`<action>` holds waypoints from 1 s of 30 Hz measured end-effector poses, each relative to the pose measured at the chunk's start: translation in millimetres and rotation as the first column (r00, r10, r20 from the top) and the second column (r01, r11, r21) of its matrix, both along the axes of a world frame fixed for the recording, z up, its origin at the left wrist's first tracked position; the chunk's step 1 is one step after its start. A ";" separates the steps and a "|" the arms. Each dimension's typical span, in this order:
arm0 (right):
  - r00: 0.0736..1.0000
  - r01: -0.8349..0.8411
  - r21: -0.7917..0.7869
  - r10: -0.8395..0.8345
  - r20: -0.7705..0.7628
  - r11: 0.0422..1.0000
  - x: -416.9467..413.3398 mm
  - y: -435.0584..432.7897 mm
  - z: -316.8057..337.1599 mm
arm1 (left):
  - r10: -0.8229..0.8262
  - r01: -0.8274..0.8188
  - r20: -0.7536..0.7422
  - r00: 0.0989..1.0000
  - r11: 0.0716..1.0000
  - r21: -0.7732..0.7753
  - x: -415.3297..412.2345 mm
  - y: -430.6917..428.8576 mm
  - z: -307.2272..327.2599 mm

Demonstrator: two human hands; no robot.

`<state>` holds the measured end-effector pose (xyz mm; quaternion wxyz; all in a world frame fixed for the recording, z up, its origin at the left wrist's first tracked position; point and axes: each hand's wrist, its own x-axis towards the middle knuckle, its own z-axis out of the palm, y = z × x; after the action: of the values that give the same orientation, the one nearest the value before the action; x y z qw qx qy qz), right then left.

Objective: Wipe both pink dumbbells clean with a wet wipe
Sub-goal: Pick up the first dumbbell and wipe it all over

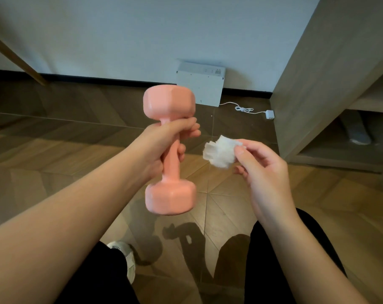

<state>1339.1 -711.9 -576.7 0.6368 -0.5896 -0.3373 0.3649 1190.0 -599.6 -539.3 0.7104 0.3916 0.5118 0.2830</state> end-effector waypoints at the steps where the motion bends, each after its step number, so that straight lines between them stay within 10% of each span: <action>1: 1.000 0.010 -0.018 -0.010 -0.024 1.000 0.9 1.7 0.6 | -0.023 0.023 -0.009 1.000 1.000 -0.005 0.5 -2.7 -0.7; 10: 0.998 -0.016 -0.073 0.012 -0.060 0.997 5.4 10.0 -2.4 | -0.061 0.063 -0.120 0.991 0.998 0.013 17.9 -20.8 -4.8; 22: 0.758 -0.134 -0.067 0.058 -0.649 0.989 26.5 4.2 -10.6 | -0.023 0.031 -0.121 0.992 0.997 0.064 12.1 -14.2 -11.1; 30: 0.926 -0.348 -0.232 0.294 -0.238 0.908 24.3 8.7 -17.8 | -0.244 0.320 -0.276 0.930 0.907 0.274 12.6 -21.2 -10.1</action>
<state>1363.4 -703.2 -594.5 0.5117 -0.5680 -0.3121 0.5640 1202.6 -620.8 -549.4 0.6069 0.6006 0.4780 0.2061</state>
